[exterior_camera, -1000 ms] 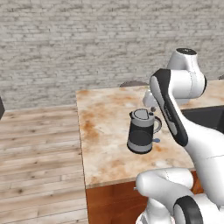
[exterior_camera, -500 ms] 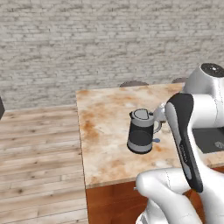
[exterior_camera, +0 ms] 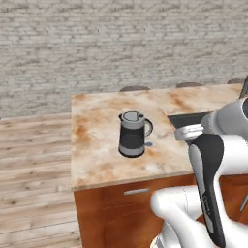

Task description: Navigate to the dishwasher.

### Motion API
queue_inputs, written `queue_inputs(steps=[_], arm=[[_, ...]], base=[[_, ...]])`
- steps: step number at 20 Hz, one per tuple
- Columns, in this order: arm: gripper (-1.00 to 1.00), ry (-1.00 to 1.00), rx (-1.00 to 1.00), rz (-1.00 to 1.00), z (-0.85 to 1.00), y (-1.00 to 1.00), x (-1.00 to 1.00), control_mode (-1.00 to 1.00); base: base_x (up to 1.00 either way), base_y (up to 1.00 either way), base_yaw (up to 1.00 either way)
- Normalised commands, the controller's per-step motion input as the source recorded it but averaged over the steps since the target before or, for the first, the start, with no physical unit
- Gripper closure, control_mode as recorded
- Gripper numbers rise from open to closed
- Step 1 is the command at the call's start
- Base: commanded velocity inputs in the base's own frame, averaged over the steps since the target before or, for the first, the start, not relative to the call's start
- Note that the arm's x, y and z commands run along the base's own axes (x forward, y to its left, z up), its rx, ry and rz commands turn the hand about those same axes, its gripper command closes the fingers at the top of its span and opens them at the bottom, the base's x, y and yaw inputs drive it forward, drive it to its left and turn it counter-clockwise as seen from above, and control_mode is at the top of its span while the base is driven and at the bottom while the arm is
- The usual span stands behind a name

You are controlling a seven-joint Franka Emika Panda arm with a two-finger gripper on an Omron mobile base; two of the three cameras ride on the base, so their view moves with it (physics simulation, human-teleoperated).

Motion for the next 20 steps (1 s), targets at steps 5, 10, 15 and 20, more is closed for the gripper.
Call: queue_inputs(steps=[5, 10, 15, 20], arm=[[-1.00, 0.00, 0.00, 0.00, 0.00, 0.00, 0.00, 1.00], [-1.00, 0.00, 0.00, 0.00, 0.00, 0.00, 0.00, 1.00], [-1.00, 0.00, 0.00, 0.00, 0.00, 0.00, 0.00, 1.00], [-1.00, 0.00, 0.00, 0.00, 0.00, 0.00, 0.00, 1.00]], base=[[-0.94, -1.00, -0.01], [-0.61, -1.00, -0.09], [-0.07, -1.00, -0.52], [0.41, -1.00, -0.44]])
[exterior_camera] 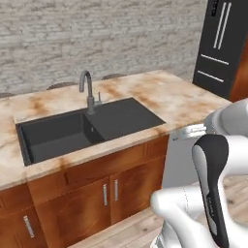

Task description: Navigate to the dishwasher.

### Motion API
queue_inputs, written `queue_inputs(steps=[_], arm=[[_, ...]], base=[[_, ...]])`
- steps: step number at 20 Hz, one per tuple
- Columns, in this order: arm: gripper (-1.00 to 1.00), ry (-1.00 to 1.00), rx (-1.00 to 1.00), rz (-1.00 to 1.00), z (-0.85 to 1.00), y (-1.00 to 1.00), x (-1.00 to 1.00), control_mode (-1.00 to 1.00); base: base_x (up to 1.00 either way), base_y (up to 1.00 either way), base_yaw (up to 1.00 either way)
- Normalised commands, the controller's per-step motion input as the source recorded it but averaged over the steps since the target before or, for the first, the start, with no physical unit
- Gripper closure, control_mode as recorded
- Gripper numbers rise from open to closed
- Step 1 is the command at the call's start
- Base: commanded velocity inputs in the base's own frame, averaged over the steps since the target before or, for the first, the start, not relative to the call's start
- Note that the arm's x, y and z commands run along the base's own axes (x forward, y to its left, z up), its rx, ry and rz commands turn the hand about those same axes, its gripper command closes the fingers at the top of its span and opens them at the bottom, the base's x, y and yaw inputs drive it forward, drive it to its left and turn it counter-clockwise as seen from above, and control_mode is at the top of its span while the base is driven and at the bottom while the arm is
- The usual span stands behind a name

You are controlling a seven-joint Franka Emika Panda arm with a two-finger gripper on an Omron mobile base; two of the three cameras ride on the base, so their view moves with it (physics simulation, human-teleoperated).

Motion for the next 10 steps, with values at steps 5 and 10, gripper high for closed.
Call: queue_inputs(steps=[5, 10], arm=[[-1.00, 0.00, 0.00, 0.00, 0.00, 0.00, 0.00, 1.00], [-1.00, 0.00, 0.00, 0.00, 0.00, 0.00, 0.00, 1.00]], base=[[0.97, -1.00, 0.03], [0.77, -1.00, 0.20]])
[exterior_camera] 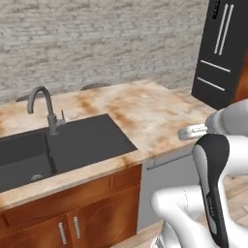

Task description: Navigate to the dishwasher.

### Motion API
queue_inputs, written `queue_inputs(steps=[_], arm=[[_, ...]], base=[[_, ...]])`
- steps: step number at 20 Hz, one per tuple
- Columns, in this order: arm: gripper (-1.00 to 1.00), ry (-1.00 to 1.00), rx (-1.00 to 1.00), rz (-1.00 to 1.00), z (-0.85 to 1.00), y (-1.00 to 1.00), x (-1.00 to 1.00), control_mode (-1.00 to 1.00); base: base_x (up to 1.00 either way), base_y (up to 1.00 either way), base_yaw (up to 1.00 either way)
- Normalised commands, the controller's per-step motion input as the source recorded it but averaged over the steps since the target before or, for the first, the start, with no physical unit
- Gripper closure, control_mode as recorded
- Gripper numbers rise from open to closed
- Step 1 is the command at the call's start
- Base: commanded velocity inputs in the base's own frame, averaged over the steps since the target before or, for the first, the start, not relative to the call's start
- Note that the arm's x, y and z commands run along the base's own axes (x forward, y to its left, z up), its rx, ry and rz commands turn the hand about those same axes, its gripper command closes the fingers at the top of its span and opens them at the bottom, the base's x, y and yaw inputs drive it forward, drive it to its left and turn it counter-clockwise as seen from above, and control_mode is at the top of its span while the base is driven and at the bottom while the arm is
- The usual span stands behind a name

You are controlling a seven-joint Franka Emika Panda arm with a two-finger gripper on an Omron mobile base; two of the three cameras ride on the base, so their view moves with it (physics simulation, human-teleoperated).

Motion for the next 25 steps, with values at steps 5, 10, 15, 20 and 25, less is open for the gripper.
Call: queue_inputs(steps=[5, 10, 15, 20, 25], arm=[[-1.00, 0.00, 0.00, 0.00, 0.00, 0.00, 0.00, 1.00], [-1.00, 0.00, 0.00, 0.00, 0.00, 0.00, 0.00, 1.00], [-1.00, 0.00, 0.00, 0.00, 0.00, 0.00, 0.00, 1.00], [-1.00, 0.00, 0.00, 0.00, 0.00, 0.00, 0.00, 1.00], [-1.00, 0.00, 0.00, 0.00, 0.00, 0.00, 0.00, 1.00]], base=[[0.64, -1.00, 0.27], [0.70, -1.00, 0.28], [0.98, -0.63, 0.32], [1.00, -0.21, 0.36], [0.97, -0.07, 0.54]])
